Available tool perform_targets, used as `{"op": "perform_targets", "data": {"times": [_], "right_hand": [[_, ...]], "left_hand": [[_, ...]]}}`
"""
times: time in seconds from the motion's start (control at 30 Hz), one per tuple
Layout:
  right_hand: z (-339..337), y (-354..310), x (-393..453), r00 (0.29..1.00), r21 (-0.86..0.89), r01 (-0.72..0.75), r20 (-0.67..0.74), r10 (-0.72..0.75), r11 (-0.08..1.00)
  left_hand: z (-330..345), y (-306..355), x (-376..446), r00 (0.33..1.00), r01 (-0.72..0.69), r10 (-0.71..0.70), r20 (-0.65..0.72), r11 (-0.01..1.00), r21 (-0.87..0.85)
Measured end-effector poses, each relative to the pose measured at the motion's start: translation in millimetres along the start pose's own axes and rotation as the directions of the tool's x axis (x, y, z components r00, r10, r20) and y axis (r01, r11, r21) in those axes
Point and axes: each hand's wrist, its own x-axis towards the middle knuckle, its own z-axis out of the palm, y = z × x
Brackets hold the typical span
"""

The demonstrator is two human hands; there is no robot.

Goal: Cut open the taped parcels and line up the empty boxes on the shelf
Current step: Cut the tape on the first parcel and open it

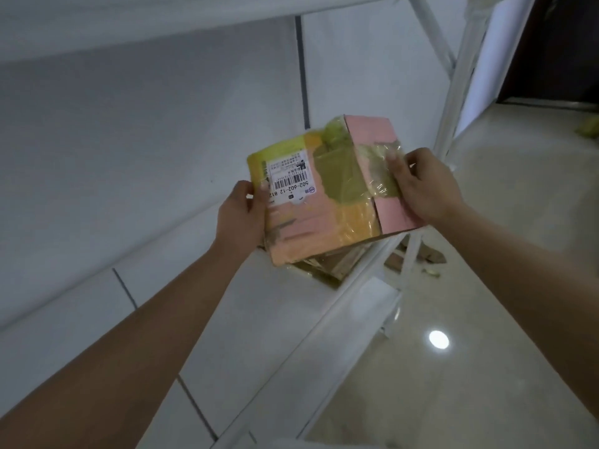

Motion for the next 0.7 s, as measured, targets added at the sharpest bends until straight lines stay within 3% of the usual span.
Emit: {"op": "perform_targets", "data": {"times": [0.1, 0.27, 0.47, 0.57, 0.7], "right_hand": [[-1.0, -3.1, -31.2, 0.999, 0.036, -0.030, 0.037, 0.029, 0.999], [6.7, -30.5, -85.7, 0.990, 0.128, 0.024, 0.135, -0.041, 0.991], [16.5, -46.8, -184.1, 0.981, 0.320, 0.026, 0.173, -0.086, 0.947], [12.1, -48.4, -244.5, 0.967, 0.388, -0.065, 0.253, -0.039, 0.919], [0.6, -72.3, -302.1, 0.951, 0.514, -0.119, 0.305, -0.052, 0.850]], "left_hand": [[-7.0, -8.1, -22.2, 1.000, -0.019, 0.019, 0.003, 0.997, -0.076], [-48.5, -23.4, -74.5, 0.995, 0.098, -0.085, 0.057, 0.952, -0.290], [-105.5, -17.7, -167.2, 0.941, 0.327, -0.319, 0.113, 0.770, -0.548], [-130.7, -26.0, -221.4, 0.898, 0.430, -0.398, 0.189, 0.701, -0.569], [-162.5, -24.2, -282.4, 0.883, 0.469, -0.391, 0.261, 0.707, -0.529]]}}
